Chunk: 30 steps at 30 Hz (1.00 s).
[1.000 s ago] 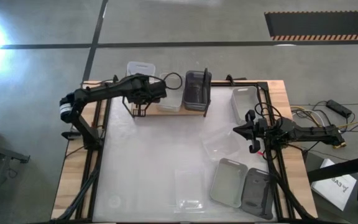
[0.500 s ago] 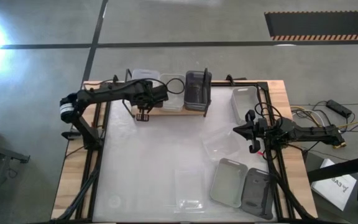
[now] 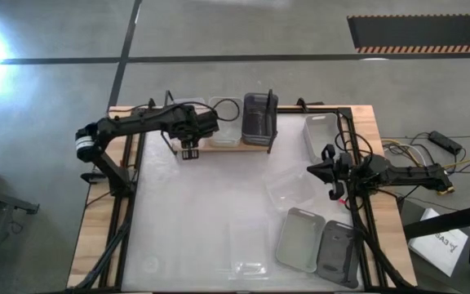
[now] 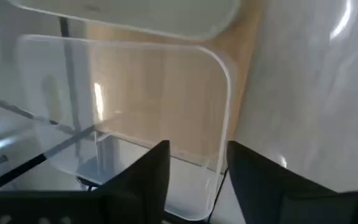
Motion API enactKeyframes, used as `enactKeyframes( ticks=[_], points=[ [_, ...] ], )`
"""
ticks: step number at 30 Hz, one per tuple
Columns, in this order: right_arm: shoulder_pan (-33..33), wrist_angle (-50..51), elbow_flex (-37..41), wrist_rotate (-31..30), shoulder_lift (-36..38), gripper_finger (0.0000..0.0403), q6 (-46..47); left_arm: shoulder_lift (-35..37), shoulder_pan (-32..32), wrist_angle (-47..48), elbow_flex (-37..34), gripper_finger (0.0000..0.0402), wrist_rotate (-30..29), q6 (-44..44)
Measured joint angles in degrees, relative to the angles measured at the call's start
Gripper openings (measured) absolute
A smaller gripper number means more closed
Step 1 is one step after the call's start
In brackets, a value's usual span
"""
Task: Stack baskets on shelf by color
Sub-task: Adjust the stacked black bins on the shelf
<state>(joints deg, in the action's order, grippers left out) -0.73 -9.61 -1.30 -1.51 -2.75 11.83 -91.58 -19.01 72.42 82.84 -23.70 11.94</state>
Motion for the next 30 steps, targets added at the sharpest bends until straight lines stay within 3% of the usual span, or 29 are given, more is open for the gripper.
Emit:
enactKeyframes(
  ticks=[6,10,14,19,22,25,27,30],
  points=[
    [0.0,-4.0,0.0,0.0,0.0,0.0009,8.7,3.8,1.2,-2.6,2.3,0.0159,-0.2,-11.0],
    [0.0,-4.1,-0.5,1.6,-0.8,0.0009,8.3,7.5,4.0,-10.7,-0.4,0.0159,-0.2,-13.2],
    [0.0,-3.0,-3.2,-4.3,-5.8,0.0009,9.8,10.6,7.0,-25.1,-6.8,0.016,-0.4,-12.8],
    [0.0,-0.9,-9.6,-4.0,-17.2,0.0009,-1.4,12.9,9.4,-46.4,-17.6,0.016,-0.4,-6.1],
    [1.9,2.3,-16.0,-14.9,-26.3,0.0009,-3.4,13.1,9.4,-57.3,-22.8,0.016,-0.5,-3.5],
    [7.7,12.3,-23.8,-25.7,-36.2,0.0009,-3.5,13.1,9.4,-64.1,-25.7,0.016,-0.6,-1.5],
    [14.1,15.6,-28.6,-24.4,-42.6,0.0009,-3.5,13.1,9.4,-65.6,-26.0,0.016,-0.6,-0.9],
    [26.1,16.3,-33.5,-9.6,-53.0,0.0009,-3.3,13.3,9.4,-66.1,-25.7,0.016,-0.6,-0.8]
  ],
)
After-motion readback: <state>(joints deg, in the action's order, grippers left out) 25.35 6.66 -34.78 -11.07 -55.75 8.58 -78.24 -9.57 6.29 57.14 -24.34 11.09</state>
